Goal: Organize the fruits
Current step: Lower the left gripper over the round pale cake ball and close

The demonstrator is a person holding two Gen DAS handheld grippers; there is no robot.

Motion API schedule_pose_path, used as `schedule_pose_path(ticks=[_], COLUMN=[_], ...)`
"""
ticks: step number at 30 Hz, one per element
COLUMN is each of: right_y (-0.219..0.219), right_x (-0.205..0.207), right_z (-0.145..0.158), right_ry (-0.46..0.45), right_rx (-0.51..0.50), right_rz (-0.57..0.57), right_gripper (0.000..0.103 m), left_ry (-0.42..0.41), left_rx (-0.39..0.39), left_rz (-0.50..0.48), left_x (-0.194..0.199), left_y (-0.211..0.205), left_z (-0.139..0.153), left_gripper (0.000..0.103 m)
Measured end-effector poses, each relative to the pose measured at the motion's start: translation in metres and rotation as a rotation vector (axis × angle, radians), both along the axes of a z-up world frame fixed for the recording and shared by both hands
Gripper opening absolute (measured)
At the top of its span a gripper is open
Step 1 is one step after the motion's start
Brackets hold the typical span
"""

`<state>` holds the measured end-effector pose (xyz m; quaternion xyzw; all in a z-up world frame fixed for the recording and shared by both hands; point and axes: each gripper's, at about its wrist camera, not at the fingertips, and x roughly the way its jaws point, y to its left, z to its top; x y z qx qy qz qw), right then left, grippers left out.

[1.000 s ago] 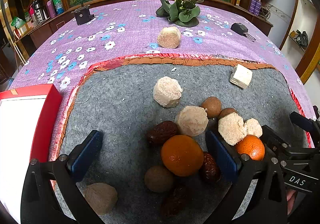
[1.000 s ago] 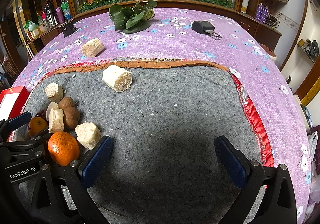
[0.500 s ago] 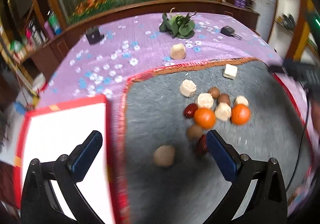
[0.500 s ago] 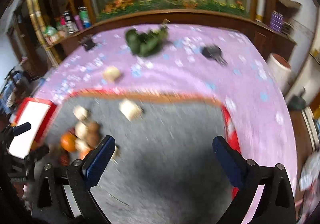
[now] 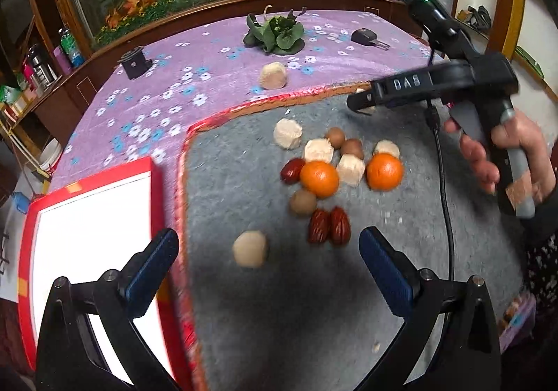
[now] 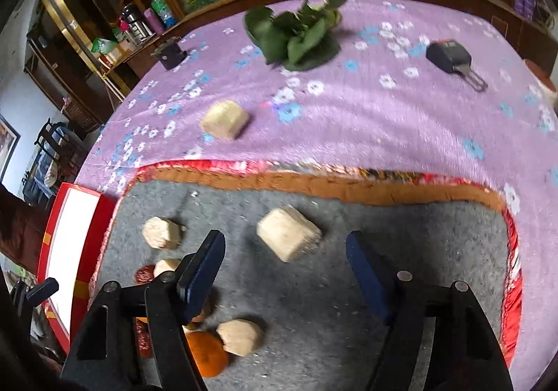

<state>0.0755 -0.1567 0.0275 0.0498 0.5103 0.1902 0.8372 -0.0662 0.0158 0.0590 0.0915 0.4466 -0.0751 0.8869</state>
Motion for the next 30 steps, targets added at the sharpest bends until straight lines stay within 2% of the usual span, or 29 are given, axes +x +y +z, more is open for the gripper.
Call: schedule_pose_path(ticks=[1,5,7,9,10,15,18,19,21,22,25,28,30], right_y=[-0.001,0.002,0.007,0.010,0.009,-0.002,-0.016,-0.019,-0.021,-0.021,-0.022,-0.023,-0.022], right_x=[0.002,0.000,-0.004,-0.007,-0.008,-0.008,-0.005,-0.004,0.000,0.001,0.002,0.003,0.003], right_z=[0.000,-0.004,-0.005,-0.004,-0.003,0.002,0.006,0.005,0.001,-0.001,-0.003,-0.004,-0.004], right_ry=[0.005,-0.038,-0.079,-0.090,-0.087,-0.059,-0.037,-0.027,0.000,0.010,0.018,0.025,0.026], right_rx=[0.002,-0.027,-0.100,-0.133,-0.123,-0.077,0.014,0.037,0.070,0.080,0.102,0.117,0.127], right_rz=[0.004,0.005,0.009,0.036,0.039,0.020,-0.013,-0.022,-0.031,-0.034,-0.044,-0.050,-0.053], right_gripper=[0.067,0.066,0.052,0.048,0.038,0.038,0.038,0.038,0.038,0.038,0.038,0.038,0.038], left_ry=[0.000,0.026,0.040,0.039,0.037,0.065,0.099,0.111,0.153,0.181,0.241,0.218,0.196], left_rx=[-0.008,-0.014,-0.001,0.037,0.047,0.008,0.002,0.006,0.002,-0.025,-0.118,-0.116,-0.098], left_rz=[-0.001,-0.034,-0.052,-0.058,-0.062,-0.028,0.005,0.020,0.050,0.062,0.097,0.115,0.114], left_x=[0.004,0.017,0.021,0.028,0.033,0.072,0.099,0.104,0.117,0.123,0.131,0.129,0.127], left_y=[-0.002,-0.015,-0.019,-0.020,-0.020,-0.018,-0.026,-0.027,-0.029,-0.027,-0.021,-0.024,-0.027], left_z=[-0.002,-0.010,-0.013,-0.010,-0.007,0.001,-0.005,-0.008,-0.019,-0.024,-0.037,-0.039,-0.038], left_gripper=[0.103,0.092,0.087,0.084,0.084,0.084,0.083,0.080,0.062,0.058,0.055,0.053,0.034])
